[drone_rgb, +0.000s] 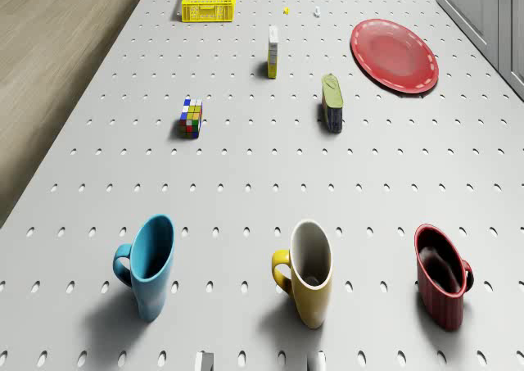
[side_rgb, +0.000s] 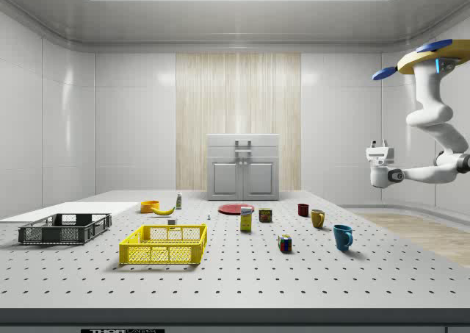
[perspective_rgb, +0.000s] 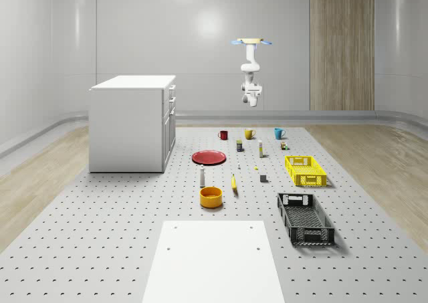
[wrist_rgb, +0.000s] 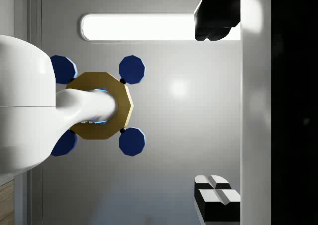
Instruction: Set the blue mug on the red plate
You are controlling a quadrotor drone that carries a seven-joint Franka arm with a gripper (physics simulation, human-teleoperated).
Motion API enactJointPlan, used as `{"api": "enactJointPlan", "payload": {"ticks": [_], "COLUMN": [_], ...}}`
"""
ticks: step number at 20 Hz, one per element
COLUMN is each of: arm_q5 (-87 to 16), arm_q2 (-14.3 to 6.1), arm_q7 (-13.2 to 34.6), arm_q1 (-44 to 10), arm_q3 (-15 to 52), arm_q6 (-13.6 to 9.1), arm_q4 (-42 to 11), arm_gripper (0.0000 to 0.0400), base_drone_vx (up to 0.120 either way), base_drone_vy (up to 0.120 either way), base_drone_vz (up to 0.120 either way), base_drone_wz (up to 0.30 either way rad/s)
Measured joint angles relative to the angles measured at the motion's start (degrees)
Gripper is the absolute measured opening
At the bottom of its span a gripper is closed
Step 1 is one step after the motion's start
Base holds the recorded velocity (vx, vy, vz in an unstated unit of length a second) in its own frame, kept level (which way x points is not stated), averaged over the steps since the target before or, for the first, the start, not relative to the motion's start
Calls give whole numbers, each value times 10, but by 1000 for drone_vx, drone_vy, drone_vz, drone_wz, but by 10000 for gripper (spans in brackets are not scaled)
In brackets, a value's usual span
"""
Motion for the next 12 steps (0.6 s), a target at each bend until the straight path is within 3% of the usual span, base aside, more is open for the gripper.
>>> {"api": "enactJointPlan", "payload": {"ticks": [6,12], "arm_q5": [1,1], "arm_q2": [14,37], "arm_q7": [-1,-1], "arm_q1": [-2,-3], "arm_q3": [1,1], "arm_q6": [-56,-93], "arm_q4": [73,135], "arm_gripper": [400,400], "base_drone_vx": [0,0], "base_drone_vy": [0,0], "base_drone_vz": [0,0], "base_drone_wz": [0,0]}}
